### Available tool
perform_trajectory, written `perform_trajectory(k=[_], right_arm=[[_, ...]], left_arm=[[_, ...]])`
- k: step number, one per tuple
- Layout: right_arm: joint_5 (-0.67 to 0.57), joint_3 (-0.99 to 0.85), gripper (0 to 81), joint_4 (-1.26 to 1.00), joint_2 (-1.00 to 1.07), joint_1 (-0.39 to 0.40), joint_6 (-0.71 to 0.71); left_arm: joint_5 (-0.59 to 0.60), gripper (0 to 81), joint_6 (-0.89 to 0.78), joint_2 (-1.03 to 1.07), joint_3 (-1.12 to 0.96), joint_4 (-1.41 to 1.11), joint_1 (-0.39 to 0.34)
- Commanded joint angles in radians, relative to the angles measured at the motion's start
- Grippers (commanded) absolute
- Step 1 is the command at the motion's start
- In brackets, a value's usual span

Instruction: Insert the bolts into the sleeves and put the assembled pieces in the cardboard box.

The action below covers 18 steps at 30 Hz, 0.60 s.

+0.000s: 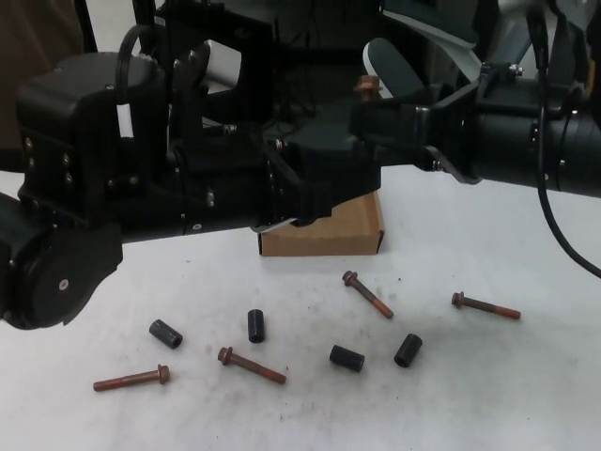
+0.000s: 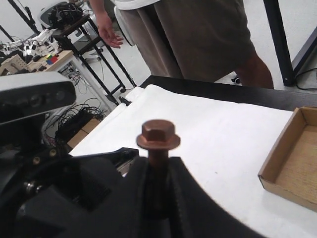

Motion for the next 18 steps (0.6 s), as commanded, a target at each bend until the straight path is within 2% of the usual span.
perform_trajectory(k=[1, 7, 9, 13, 14, 18], right_arm=[[-0.111, -0.003, 0.3, 0.010, -0.019, 0.015, 0.018], [-0.121, -0.003, 1.2, 0.040, -0.019, 0.015, -0.014], [-0.121, -0.003, 9.8, 0.036, -0.019, 0.015, -0.040], [-0.083, -0.003, 44.0, 0.036, -0.019, 0.015, -0.025], [-0.075, -0.003, 45.9, 0.036, -0.019, 0.015, -0.016], [-0.081, -0.003, 42.6, 0.031, -0.019, 0.015, -0.016]], left_arm=[[-0.053, 0.8, 0.021, -0.011, -0.014, -0.042, 0.000], [-0.053, 0.8, 0.031, -0.011, -0.014, -0.042, 0.000], [-0.053, 0.8, 0.031, -0.011, -0.014, -0.042, 0.000], [-0.053, 0.8, 0.031, -0.011, -0.014, -0.042, 0.000], [-0.053, 0.8, 0.031, -0.011, -0.014, -0.042, 0.000], [-0.053, 0.8, 0.031, -0.011, -0.014, -0.042, 0.000]])
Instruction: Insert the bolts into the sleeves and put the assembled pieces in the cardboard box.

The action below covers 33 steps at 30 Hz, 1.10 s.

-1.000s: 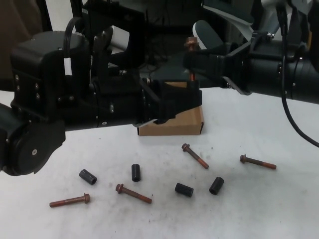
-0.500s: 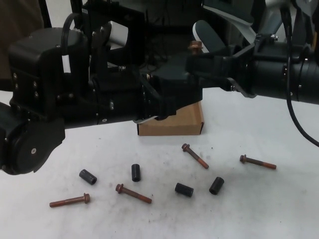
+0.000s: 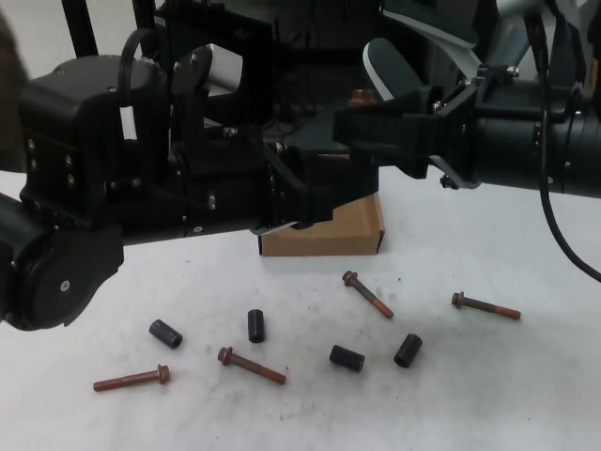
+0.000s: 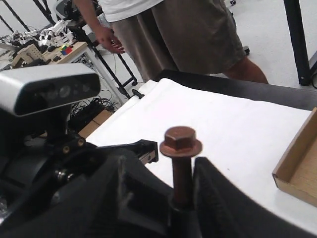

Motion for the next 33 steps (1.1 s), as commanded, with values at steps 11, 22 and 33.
perform_trajectory(k=[11, 22, 33], right_arm=[[0.047, -0.003, 42.6, 0.030, -0.013, 0.010, -0.142], [0.097, -0.003, 42.6, 0.034, -0.013, 0.010, -0.194], [0.088, -0.003, 42.6, 0.134, -0.059, -0.041, -0.210]], left_arm=[[-0.037, 0.8, 0.043, -0.012, -0.014, -0.116, 0.000], [-0.037, 0.8, 0.046, -0.012, -0.014, -0.115, -0.001], [-0.054, 0.8, 0.201, -0.012, -0.014, -0.075, 0.045]])
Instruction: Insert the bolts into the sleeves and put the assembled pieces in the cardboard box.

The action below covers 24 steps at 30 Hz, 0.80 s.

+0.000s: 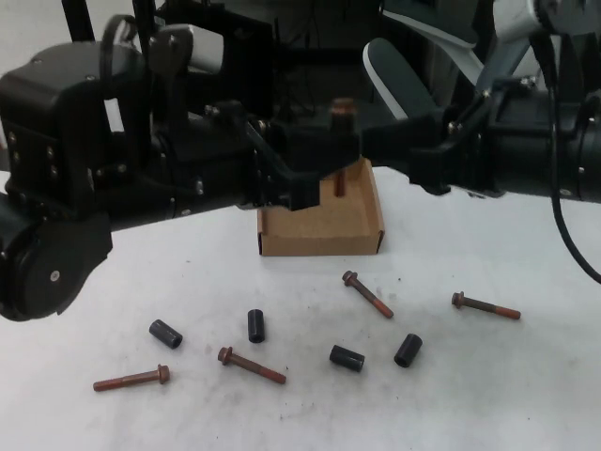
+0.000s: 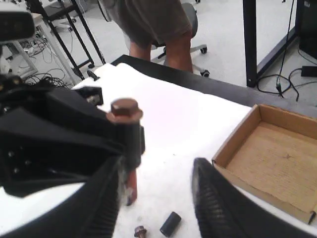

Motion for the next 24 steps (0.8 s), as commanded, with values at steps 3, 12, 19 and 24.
perform_trajectory(k=[3, 12, 19, 24], right_arm=[[-0.035, -0.003, 42.6, 0.049, -0.061, -0.011, -0.012], [-0.023, -0.003, 32.9, 0.358, -0.167, -0.019, -0.208], [0.052, -0.003, 0.1, 0.593, -0.228, -0.063, -0.318], [0.059, -0.003, 0.0, 0.621, -0.234, -0.099, -0.328]], left_arm=[[-0.042, 0.8, 0.108, -0.011, -0.011, 0.042, 0.028], [-0.089, 0.8, 0.144, 0.084, -0.036, 0.051, 0.113], [-0.131, 0.8, 0.219, 0.256, -0.206, 0.138, 0.138], [-0.140, 0.8, 0.228, 0.421, -0.399, 0.230, 0.138]])
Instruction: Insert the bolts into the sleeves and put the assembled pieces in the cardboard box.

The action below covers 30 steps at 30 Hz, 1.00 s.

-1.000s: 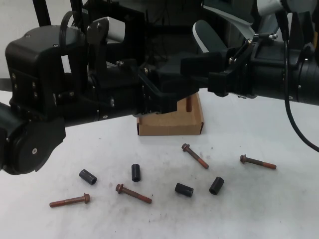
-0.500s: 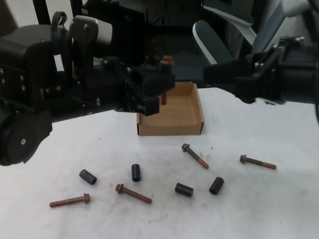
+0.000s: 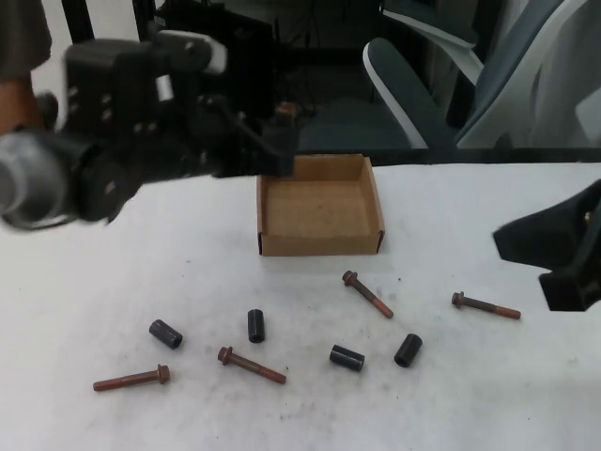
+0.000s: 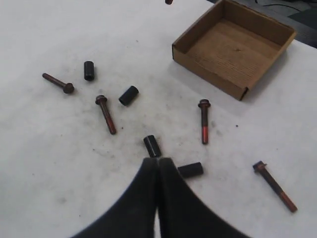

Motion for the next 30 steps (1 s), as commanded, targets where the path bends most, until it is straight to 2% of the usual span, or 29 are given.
perform_trajectory(k=[1, 12, 24, 26, 30], right_arm=[[0.005, -0.005, 0.0, 0.029, -0.009, -0.029, -0.015], [0.005, -0.005, 0.0, 0.036, -0.009, -0.042, -0.015], [0.005, -0.005, 0.0, 0.036, -0.009, -0.042, -0.015], [0.005, -0.005, 0.0, 0.036, -0.009, -0.042, -0.015], [0.005, -0.005, 0.0, 0.035, -0.009, -0.042, -0.017]], left_arm=[[-0.013, 0.8, 0.011, 0.077, -0.107, 0.043, 0.002], [0.001, 0.8, 0.063, 0.351, -0.433, 0.264, 0.000], [-0.001, 0.4, 0.059, 0.442, -0.511, 0.387, -0.003], [0.005, 3.6, 0.059, 0.442, -0.511, 0.404, -0.003], [0.012, 19.1, 0.059, 0.442, -0.511, 0.413, -0.003]])
